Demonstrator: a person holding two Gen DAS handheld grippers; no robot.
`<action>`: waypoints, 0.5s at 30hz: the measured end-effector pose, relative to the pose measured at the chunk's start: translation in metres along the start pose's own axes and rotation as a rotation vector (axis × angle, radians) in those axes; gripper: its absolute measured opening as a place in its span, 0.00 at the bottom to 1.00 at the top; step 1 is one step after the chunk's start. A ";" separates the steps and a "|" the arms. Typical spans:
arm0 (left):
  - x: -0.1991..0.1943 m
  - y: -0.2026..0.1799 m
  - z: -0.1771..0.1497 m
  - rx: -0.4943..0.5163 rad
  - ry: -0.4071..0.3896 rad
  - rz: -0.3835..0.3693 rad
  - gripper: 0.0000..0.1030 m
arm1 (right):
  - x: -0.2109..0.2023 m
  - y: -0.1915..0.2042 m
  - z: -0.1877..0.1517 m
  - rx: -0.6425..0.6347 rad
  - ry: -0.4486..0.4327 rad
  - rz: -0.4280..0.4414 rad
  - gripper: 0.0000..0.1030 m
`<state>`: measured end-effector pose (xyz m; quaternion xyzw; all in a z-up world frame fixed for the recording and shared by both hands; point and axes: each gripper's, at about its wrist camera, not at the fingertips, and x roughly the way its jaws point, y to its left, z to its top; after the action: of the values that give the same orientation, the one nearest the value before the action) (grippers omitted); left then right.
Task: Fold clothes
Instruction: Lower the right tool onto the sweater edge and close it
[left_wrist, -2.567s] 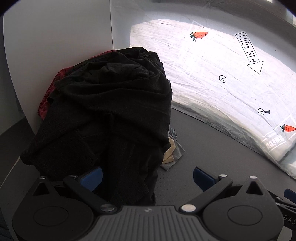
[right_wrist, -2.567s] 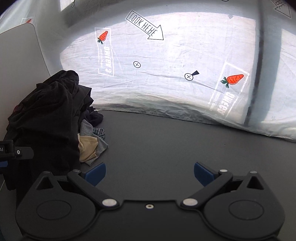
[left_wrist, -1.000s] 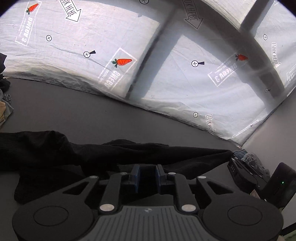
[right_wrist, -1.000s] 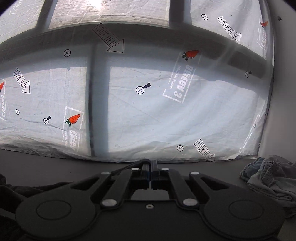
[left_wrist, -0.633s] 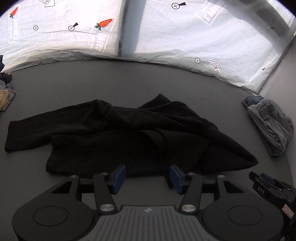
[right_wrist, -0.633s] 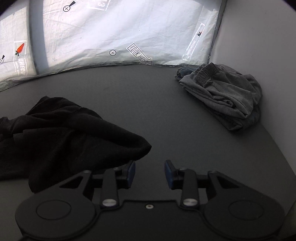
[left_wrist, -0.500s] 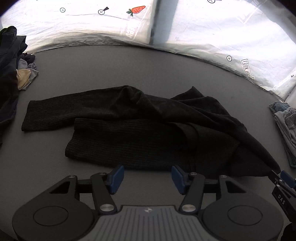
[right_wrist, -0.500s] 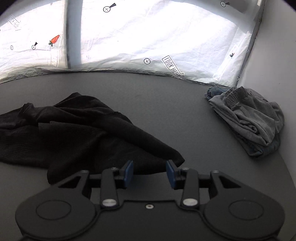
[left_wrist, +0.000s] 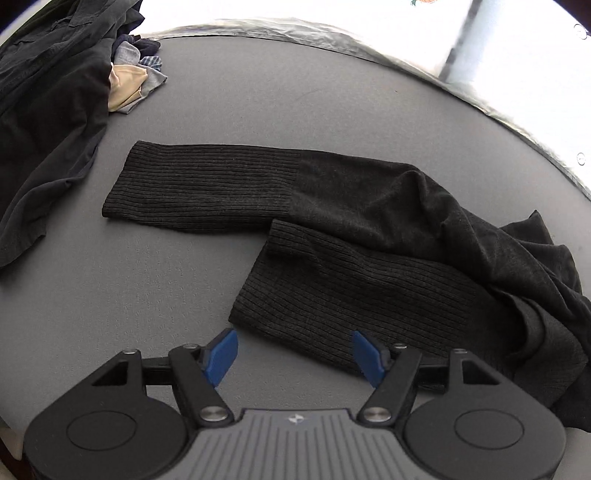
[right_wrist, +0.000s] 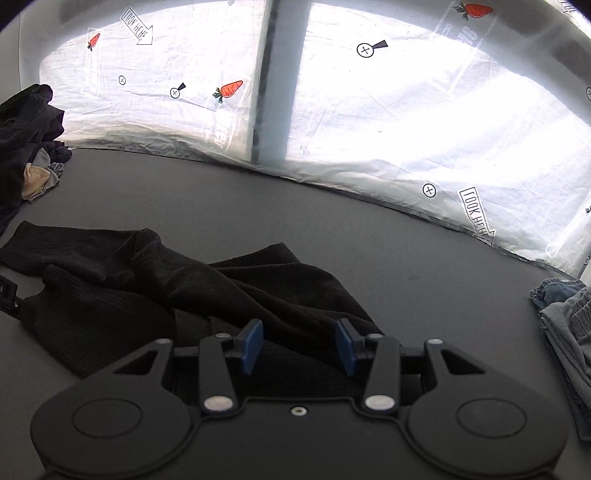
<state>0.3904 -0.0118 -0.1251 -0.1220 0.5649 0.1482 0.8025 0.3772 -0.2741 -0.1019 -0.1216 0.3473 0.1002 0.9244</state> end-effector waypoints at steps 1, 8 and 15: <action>0.006 -0.001 0.005 0.008 0.009 0.006 0.68 | 0.005 0.005 0.004 -0.016 0.004 0.011 0.43; 0.046 -0.006 0.020 0.071 0.084 0.040 0.69 | 0.038 0.039 0.024 -0.099 0.046 0.097 0.44; 0.058 -0.003 0.028 0.066 0.087 0.043 0.80 | 0.081 0.066 0.037 -0.167 0.122 0.178 0.45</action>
<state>0.4345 0.0019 -0.1706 -0.0895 0.6063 0.1412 0.7775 0.4415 -0.1921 -0.1393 -0.1730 0.4025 0.2028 0.8758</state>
